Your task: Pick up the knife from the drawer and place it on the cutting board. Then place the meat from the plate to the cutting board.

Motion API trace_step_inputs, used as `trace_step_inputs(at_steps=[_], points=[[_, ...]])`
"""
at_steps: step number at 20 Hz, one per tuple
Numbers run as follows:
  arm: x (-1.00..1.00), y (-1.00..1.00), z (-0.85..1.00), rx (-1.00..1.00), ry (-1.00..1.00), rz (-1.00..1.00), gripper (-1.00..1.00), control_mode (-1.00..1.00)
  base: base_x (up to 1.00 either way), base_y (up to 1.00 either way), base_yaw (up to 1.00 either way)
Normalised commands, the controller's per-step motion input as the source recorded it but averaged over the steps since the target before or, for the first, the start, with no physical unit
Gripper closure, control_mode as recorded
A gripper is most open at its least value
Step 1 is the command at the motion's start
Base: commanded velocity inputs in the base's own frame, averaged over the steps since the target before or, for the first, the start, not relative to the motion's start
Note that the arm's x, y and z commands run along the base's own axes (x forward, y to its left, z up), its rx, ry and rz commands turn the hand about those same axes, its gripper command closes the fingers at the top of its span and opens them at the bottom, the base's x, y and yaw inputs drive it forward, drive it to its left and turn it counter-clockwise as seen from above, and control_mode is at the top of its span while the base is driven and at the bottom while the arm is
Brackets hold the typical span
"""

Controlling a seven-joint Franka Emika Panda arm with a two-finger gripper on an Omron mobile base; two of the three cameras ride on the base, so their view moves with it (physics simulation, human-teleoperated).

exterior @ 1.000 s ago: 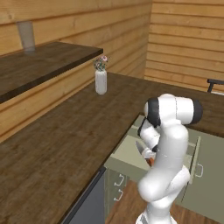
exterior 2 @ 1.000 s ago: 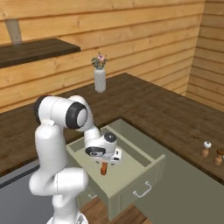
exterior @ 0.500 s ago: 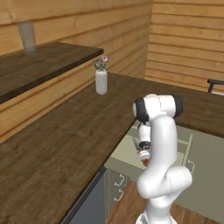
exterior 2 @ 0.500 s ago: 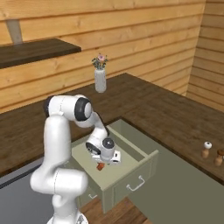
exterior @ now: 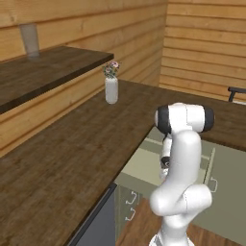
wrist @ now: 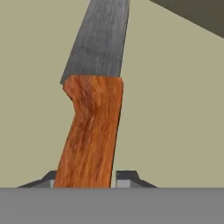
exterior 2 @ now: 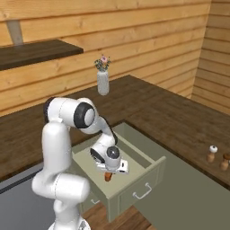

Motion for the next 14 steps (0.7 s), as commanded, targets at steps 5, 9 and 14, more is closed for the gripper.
trace_step_inputs(at_steps=[5,9,14], points=[[0.00,-0.23,1.00,0.06,0.05,0.06,1.00,-1.00,0.00,0.00,0.00],[-0.07,-0.20,1.00,0.00,0.14,0.04,1.00,-1.00,0.00,0.00,0.00],[-0.01,-0.27,1.00,0.00,0.19,0.00,1.00,-1.00,0.00,0.00,0.00]])
